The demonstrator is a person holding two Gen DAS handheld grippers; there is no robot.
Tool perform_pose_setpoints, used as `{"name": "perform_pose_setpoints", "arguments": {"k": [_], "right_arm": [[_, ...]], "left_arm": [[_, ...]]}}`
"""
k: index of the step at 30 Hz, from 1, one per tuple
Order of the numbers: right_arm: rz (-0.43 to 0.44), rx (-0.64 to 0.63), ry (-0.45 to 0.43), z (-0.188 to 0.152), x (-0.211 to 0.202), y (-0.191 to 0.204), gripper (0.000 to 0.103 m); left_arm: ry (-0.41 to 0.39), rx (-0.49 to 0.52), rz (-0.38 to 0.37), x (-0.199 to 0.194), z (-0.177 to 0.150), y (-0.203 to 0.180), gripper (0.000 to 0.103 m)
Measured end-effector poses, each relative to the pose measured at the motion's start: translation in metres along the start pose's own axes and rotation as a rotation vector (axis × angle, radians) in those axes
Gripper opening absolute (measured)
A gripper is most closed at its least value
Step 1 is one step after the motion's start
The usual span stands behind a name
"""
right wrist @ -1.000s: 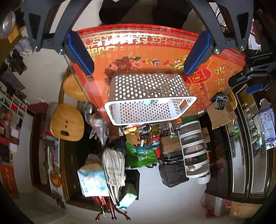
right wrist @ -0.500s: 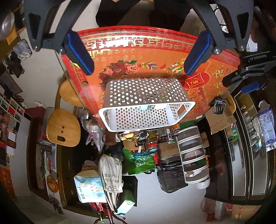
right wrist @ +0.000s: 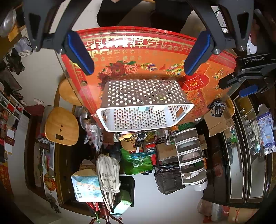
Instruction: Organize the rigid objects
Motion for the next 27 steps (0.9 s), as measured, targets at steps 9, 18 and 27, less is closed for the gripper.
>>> {"name": "perform_pose_setpoints", "arguments": {"k": [9,18,27], "right_arm": [[-0.002,-0.005,-0.003,0.0007,-0.0008,-0.0013,0.103],[0.002,-0.011,-0.003,0.0011,-0.0025,0.0005,0.103],[0.001,-0.011,-0.002,0.0015,-0.0022,0.0009,0.103]], "left_arm": [[-0.001,-0.001,-0.003,0.0001,-0.0004,0.0016,0.102],[0.001,0.0,-0.005,-0.0005,-0.0005,0.0007,0.102],[0.003,0.001,-0.007,-0.0006,-0.0008,0.0004,0.102]]}}
Point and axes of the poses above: each gripper's, at about its wrist camera, not at the fingertips, and x roughly the way its jaws point, y to its left, z to its top, the point moved 9 cm from there along x, roughly the way its jaws point, and after that the axes turned 15 degrees about -x, right-handed, at the moved point
